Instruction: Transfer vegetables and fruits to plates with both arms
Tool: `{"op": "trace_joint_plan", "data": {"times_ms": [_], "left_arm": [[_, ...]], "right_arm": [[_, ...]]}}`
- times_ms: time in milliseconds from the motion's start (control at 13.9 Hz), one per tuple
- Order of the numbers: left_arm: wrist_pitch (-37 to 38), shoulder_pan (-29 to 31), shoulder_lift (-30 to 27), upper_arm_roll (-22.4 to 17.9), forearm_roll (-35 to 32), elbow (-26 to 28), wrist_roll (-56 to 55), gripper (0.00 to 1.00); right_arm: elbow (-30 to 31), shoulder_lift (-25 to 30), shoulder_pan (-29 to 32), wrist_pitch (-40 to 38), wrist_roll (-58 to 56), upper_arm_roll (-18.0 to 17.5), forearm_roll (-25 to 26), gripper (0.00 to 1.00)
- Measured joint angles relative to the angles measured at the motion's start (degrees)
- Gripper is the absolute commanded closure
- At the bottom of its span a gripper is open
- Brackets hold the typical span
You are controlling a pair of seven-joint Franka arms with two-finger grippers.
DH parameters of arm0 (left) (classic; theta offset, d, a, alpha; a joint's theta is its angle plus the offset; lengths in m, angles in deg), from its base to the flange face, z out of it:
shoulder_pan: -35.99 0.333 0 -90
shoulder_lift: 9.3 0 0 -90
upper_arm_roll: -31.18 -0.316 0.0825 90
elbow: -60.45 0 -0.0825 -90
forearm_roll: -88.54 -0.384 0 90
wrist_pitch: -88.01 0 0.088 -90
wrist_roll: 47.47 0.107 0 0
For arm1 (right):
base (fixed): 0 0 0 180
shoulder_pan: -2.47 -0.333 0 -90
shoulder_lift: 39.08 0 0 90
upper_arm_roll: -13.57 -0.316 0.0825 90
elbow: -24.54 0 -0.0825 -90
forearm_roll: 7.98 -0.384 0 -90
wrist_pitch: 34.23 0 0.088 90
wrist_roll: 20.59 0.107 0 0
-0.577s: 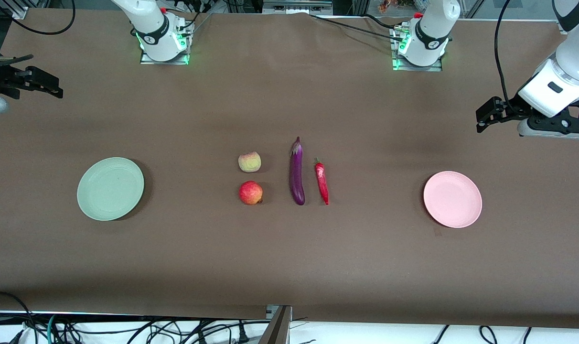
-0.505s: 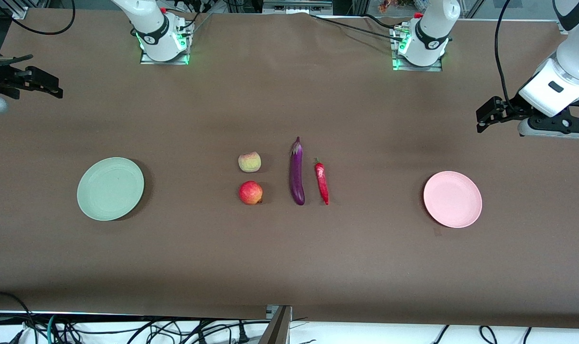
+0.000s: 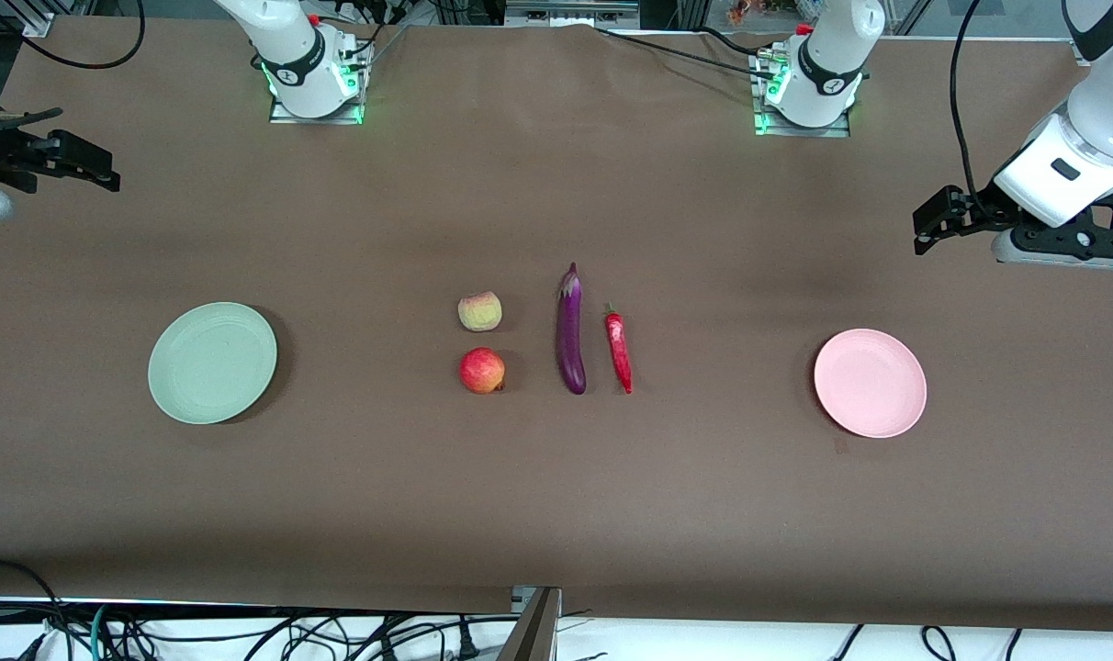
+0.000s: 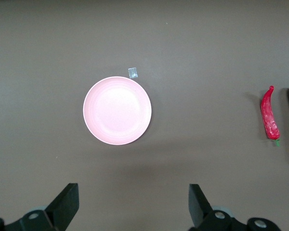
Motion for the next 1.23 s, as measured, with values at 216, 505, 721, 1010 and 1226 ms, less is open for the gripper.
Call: {"op": "trace_joint_plan", "data": {"times_ms": [216, 505, 721, 1010, 1226], "left_arm": [[0.27, -0.01, 0.04, 0.02, 0.00, -0.24, 0.00, 0.00], [0.71, -0.03, 0.35, 0.06, 0.00, -0.42, 0.00, 0.00], [1.54, -0.08, 0.53, 0.11, 0.00, -0.60, 0.00, 0.00], [4.51, -0.08, 0.53, 0.20, 0.00, -0.71, 0.00, 0.00], [9.33, -0.32, 1.77, 0.80, 0.00, -0.74, 0.04, 0.00]], "right_arm": [[-0.17, -0.05, 0.00, 0.00, 0.00, 0.00, 0.00, 0.00], [-0.22, -0.42, 0.01, 0.00, 0.01, 0.02, 0.00, 0.00], [-0.26, -0.93, 0.01, 0.00, 0.05, 0.03, 0.00, 0.00], [-0.26, -2.09, 0.03, -0.02, 0.05, 0.19, 0.00, 0.00], [-0.26, -3.43, 0.03, -0.06, 0.04, 0.21, 0.00, 0.00]]}}
